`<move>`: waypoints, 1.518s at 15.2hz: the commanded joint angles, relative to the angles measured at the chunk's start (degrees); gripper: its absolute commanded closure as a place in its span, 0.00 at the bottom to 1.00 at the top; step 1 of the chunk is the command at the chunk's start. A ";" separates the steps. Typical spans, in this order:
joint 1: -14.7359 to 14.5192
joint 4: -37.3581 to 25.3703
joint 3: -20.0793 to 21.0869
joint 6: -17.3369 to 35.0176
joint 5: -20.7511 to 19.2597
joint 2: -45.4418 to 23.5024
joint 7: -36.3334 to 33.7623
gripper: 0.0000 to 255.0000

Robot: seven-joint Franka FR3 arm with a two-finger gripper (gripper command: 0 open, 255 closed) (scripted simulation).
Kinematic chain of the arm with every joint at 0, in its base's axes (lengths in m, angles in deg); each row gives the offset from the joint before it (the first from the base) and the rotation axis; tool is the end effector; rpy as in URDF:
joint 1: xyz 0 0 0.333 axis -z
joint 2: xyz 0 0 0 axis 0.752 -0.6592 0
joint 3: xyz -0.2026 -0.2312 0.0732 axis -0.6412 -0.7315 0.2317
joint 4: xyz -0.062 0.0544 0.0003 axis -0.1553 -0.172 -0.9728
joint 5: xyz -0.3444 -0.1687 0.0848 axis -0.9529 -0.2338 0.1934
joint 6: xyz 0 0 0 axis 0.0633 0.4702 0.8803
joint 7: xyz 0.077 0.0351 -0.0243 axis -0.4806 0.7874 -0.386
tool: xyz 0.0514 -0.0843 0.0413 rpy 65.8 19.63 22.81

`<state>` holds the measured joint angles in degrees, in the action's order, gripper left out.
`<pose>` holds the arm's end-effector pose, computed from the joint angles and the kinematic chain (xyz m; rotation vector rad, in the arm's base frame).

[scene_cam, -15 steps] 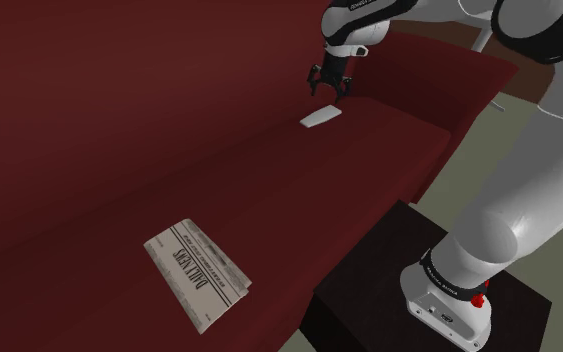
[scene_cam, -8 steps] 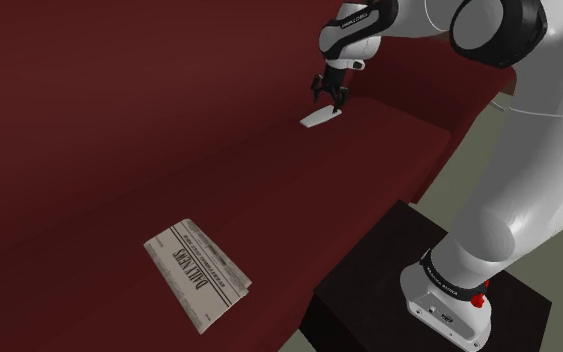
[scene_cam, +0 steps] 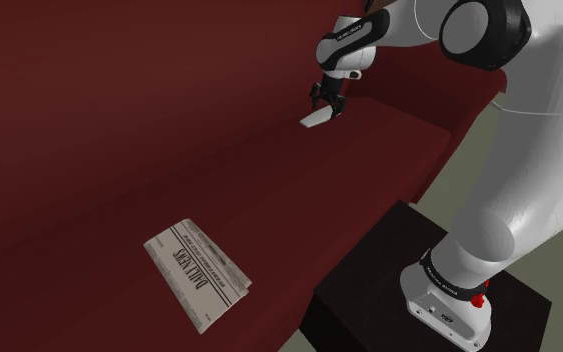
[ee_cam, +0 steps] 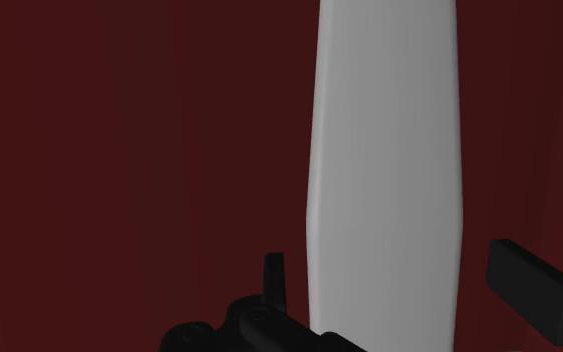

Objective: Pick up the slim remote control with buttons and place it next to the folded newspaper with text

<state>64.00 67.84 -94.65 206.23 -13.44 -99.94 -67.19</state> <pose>0.6168 -0.2177 0.3328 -2.2577 2.1062 -0.0376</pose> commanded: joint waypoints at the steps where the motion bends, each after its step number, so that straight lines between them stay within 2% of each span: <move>1: -0.01 0.07 0.01 0.14 0.01 -0.04 -0.01 0.00; 5: -0.01 0.06 0.01 0.13 0.01 -0.04 -0.01 0.00; 6: -0.01 0.06 0.01 0.13 0.01 -0.04 -0.01 1.00; 15: -0.01 0.07 0.01 0.14 0.01 -0.04 -0.01 1.00; 23: -0.11 -2.34 -0.20 -4.98 -0.48 2.69 -0.47 1.00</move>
<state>63.85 65.76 -94.81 201.82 -13.88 -97.56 -67.68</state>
